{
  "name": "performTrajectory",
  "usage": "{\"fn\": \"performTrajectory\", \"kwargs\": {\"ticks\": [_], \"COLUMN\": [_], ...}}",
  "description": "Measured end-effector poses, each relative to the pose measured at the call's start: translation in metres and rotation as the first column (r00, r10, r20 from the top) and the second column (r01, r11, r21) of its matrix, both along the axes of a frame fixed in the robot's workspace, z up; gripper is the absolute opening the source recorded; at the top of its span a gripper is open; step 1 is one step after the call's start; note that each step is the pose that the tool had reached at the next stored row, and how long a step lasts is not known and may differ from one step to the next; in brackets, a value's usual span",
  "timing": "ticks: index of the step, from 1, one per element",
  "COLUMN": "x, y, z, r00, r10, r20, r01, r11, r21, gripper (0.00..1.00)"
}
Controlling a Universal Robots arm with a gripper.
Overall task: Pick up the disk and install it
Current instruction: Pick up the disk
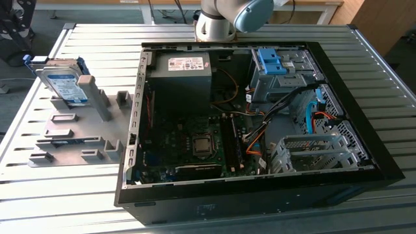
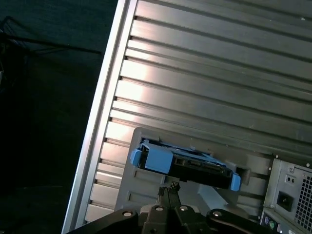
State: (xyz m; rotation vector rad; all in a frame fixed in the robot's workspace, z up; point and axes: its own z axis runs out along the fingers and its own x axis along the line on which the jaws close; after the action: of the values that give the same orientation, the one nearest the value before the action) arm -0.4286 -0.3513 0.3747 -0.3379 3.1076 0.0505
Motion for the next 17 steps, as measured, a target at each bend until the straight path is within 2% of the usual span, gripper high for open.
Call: {"fn": "performTrajectory", "kwargs": {"ticks": [5, 8, 11, 13, 17], "x": [-0.0001, -0.0001, -0.0001, 0.0000, -0.0001], "y": [0.0001, 0.0001, 0.0001, 0.0001, 0.0001], "z": [-0.0005, -0.0009, -0.0012, -0.0015, -0.0018], "r00": [0.9993, 0.9964, 0.9902, 0.9845, 0.9691], "r10": [0.038, 0.085, 0.140, 0.175, 0.247], "r20": [-0.0003, -0.0001, -0.0001, -0.0001, -0.0001], "r01": [-0.038, -0.085, -0.140, -0.175, -0.247], "r11": [0.9993, 0.9964, 0.9902, 0.9845, 0.9691], "r21": [-0.0005, -0.0004, -0.0004, -0.0004, -0.0004], "gripper": [0.11, 0.11, 0.11, 0.11, 0.11]}}
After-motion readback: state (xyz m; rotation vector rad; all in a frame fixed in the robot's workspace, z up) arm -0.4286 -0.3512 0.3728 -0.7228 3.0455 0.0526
